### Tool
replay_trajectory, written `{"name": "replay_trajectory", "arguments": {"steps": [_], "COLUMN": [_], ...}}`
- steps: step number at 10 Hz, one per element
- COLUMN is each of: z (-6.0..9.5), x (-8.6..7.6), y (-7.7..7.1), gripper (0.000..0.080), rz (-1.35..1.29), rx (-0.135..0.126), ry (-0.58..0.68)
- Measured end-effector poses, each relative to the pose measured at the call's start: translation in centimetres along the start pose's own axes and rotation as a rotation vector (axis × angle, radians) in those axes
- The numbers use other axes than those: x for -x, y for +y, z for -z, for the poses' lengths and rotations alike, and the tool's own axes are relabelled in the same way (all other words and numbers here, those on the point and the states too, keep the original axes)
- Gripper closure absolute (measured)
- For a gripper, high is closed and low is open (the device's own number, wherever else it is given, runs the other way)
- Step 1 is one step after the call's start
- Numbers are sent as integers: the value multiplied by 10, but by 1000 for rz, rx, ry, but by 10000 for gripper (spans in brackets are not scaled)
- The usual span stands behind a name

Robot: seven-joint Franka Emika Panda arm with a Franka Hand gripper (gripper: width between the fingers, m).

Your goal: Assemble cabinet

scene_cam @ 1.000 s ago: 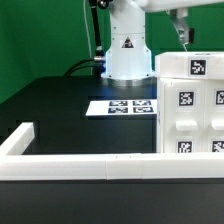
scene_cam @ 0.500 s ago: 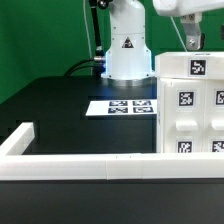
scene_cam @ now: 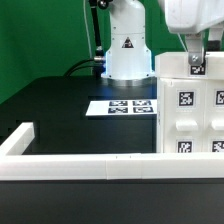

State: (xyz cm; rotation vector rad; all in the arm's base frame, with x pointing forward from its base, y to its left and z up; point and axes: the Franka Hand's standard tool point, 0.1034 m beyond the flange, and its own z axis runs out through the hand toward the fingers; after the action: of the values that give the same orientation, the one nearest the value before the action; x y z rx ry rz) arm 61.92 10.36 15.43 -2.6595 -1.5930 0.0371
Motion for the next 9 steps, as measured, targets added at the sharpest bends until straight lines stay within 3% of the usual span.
{"name": "replay_trajectory", "arguments": {"steps": [4, 5, 9], "z": [-3, -3, -3], "x": [1, 1, 1], "y": [1, 1, 4], "gripper": [151, 249, 248], "rz": [-34, -97, -471], "rx": [2, 2, 6], "ry": [1, 2, 17]}}
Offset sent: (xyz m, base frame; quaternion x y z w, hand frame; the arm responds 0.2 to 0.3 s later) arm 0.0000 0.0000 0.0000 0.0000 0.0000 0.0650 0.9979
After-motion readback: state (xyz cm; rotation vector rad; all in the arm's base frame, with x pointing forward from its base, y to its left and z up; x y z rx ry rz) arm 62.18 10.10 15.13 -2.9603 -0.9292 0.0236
